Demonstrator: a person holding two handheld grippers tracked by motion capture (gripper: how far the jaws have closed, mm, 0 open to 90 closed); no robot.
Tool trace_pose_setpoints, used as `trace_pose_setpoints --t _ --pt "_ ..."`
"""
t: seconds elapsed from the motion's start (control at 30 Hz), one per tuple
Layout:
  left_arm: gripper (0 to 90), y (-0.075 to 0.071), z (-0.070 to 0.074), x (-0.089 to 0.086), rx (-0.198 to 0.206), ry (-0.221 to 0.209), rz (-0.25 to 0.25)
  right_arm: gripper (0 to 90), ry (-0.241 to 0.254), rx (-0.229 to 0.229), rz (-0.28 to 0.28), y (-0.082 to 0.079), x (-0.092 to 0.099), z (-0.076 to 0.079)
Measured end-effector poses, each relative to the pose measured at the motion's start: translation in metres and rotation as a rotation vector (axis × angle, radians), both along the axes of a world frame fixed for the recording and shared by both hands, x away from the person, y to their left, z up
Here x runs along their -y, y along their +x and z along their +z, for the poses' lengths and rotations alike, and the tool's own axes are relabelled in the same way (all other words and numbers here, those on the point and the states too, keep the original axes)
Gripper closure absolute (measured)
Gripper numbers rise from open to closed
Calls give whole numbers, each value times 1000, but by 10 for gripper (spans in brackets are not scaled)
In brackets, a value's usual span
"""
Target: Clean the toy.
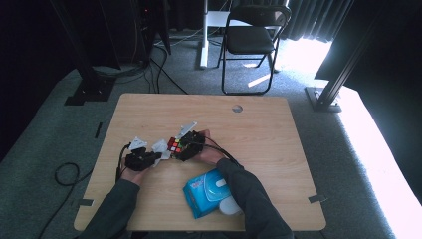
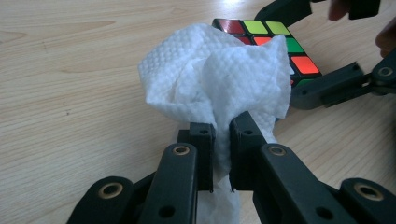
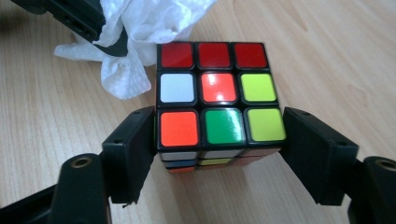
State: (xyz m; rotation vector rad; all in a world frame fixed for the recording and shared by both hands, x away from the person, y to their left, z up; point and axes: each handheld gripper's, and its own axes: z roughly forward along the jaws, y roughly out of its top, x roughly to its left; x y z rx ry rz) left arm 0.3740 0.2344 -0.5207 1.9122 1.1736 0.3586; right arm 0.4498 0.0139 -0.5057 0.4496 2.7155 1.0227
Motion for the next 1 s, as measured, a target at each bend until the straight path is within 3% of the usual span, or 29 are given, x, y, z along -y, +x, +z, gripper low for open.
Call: trace_pose_setpoints --t 0.13,0.6,0.83,1.0 --pt "824 0 -1 2 -3 -5 -9 298 -24 -10 3 0 -2 -5" --pt "824 -1 1 2 0 -37 -13 339 -5 -32 -14 1 -1 -4" --pt "824 -3 3 -2 5 -56 -5 341 -2 -12 -37 -1 7 3" --pt "824 -6 7 -6 16 -80 5 342 33 -7 -53 -7 21 13"
